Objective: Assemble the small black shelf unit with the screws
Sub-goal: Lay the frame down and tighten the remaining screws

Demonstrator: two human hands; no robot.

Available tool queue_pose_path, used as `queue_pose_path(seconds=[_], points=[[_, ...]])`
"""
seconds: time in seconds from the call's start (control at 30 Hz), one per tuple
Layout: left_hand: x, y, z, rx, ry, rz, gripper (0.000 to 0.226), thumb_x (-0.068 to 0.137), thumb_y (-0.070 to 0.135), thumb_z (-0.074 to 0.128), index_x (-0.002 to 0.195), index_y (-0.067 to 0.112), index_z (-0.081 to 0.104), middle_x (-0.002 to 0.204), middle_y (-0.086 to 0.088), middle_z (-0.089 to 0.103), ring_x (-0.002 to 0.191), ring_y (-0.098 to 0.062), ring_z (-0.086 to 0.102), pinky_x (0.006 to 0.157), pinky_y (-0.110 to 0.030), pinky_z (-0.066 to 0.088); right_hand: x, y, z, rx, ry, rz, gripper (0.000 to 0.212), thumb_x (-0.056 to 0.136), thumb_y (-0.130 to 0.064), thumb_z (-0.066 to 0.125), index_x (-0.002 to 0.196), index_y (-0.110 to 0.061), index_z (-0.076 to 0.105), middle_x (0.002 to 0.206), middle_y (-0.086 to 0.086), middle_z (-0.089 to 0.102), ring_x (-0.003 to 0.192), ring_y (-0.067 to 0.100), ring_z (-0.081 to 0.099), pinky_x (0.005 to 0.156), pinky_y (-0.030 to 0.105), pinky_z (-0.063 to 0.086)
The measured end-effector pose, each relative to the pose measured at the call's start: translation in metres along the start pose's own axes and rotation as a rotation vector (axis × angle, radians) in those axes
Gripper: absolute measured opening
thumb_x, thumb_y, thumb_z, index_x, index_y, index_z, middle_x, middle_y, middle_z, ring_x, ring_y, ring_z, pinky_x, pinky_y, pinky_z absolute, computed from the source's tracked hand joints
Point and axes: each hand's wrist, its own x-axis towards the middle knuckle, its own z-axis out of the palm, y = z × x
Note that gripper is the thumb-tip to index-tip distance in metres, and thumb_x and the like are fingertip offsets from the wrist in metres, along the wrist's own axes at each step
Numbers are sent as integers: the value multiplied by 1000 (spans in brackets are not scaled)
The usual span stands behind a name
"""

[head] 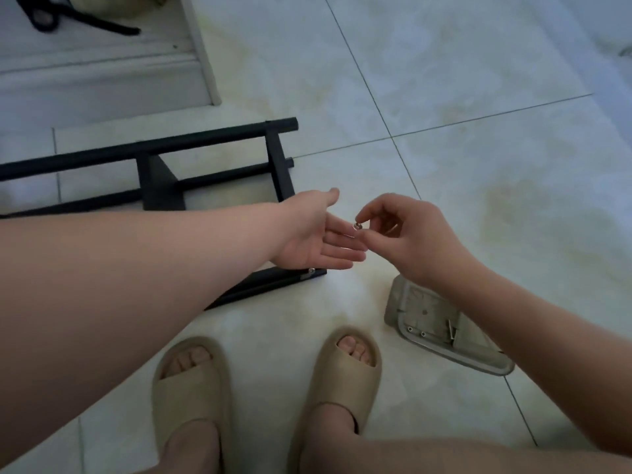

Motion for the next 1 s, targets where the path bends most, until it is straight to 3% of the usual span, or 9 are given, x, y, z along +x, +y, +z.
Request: queue_pose_path(seconds=[0.13,0.23,0.37,0.47,0.57,0.67,0.8,0.87,1.0], points=[[-5,2,-26,33,-34,-88,64,106,52,30,103,-1,67,89,-16,75,83,-27,76,64,-31,60,9,-4,18,58,5,-25,12,89,-17,75,95,-26,70,72,-20,65,64,-2,59,63,10,44],[-3,1,-48,83,12,-92,37,105,24,40,94,2,68,77,-11,72,65,-19,72,57,-25,57,19,0,31,31,40,-39,12,93,-13,69,96,-24,70,74,-19,64,66,-6,59,63,6,41],[7,-4,-82,17,45,-5,37,96,-9,30,99,6,63,81,-7,67,63,-14,68,60,-23,55,34,19,51,-155,-99,-73,26,95,-23,67,121,-25,63,111,-9,65,107,0,58,89,20,49],[16,-9,-107,7,47,50,39,100,-9,29,104,8,63,80,-4,71,67,-12,68,61,-23,56,45,36,65,-445,-285,-248,72,91,-50,65,152,-20,39,152,0,42,142,22,35,115,40,34],[28,-20,-124,159,157,93,35,103,-3,33,103,12,64,98,-4,72,83,-10,69,66,-23,54,57,53,75,-745,-446,-426,105,83,-80,44,163,-22,10,170,-4,4,157,24,1,123,44,13],[41,-35,-126,233,192,99,29,104,1,38,106,15,64,108,-5,72,94,-13,69,71,-23,55,69,68,81,-833,-505,-465,112,79,-89,36,163,-24,1,170,-4,-13,157,25,-12,126,50,7],[58,-48,-113,329,182,149,29,102,2,42,117,13,65,106,-4,76,104,-21,72,84,-30,56,77,78,84,-851,-467,-520,111,79,-90,33,163,-23,6,170,0,-8,157,26,-7,125,55,9],[65,-48,-105,389,147,188,29,103,1,40,110,13,65,103,-6,77,101,-24,73,90,-36,55,80,81,85,-860,-439,-557,111,80,-90,33,163,-23,7,170,3,-5,157,27,-7,125,55,6],[72,-47,-100,470,73,223,32,107,9,35,98,13,66,100,-11,76,86,-20,74,83,-35,54,83,86,91,-815,-407,-590,109,81,-88,38,163,-24,7,171,4,-4,157,25,-6,124,57,5]])
